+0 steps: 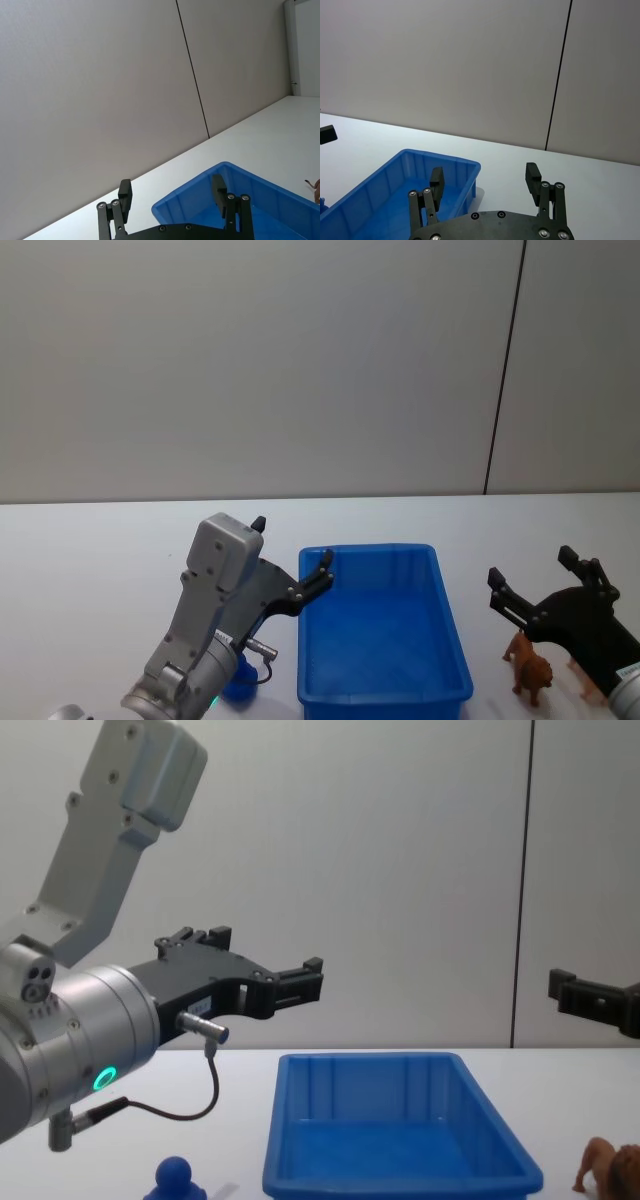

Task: Pick up the two dolls from the table and place them into the box.

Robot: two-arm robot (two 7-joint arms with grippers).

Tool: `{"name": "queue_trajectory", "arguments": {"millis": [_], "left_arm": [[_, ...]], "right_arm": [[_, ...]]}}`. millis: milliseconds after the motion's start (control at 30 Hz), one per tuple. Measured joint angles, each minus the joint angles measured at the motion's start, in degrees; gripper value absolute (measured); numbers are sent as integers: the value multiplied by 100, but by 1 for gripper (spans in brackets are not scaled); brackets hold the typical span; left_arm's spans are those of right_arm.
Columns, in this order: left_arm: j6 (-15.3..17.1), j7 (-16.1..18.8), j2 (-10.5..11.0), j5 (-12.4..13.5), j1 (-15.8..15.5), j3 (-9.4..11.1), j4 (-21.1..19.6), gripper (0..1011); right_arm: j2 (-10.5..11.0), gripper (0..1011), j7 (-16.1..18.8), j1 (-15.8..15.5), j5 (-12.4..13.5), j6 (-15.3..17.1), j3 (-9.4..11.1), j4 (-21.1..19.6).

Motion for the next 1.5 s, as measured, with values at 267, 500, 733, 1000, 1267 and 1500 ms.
{"name": "queue_trajectory", "arguments": {"millis": [267, 500, 733, 1000, 1267, 1500], "left_arm": [[0, 0, 0, 0, 0, 0, 0, 1001], [0, 0, 0, 0, 0, 0, 0, 1001], [0, 0, 0, 0, 0, 0, 0, 1001], [0, 0, 0, 0, 0, 0, 0, 1002], [0, 0, 0, 0, 0, 0, 0, 1001], [0, 0, 0, 0, 0, 0, 0, 1002]], "right_arm": [[0, 1001, 0, 0, 0, 0, 0, 0], [0, 1001, 0, 0, 0, 0, 0, 0], [0, 1001, 0, 0, 0, 0, 0, 0], [0, 1001, 0, 0, 0, 0, 0, 0], [0, 1001, 0, 0, 0, 0, 0, 0], [0, 1001, 0, 0, 0, 0, 1, 0]]}}
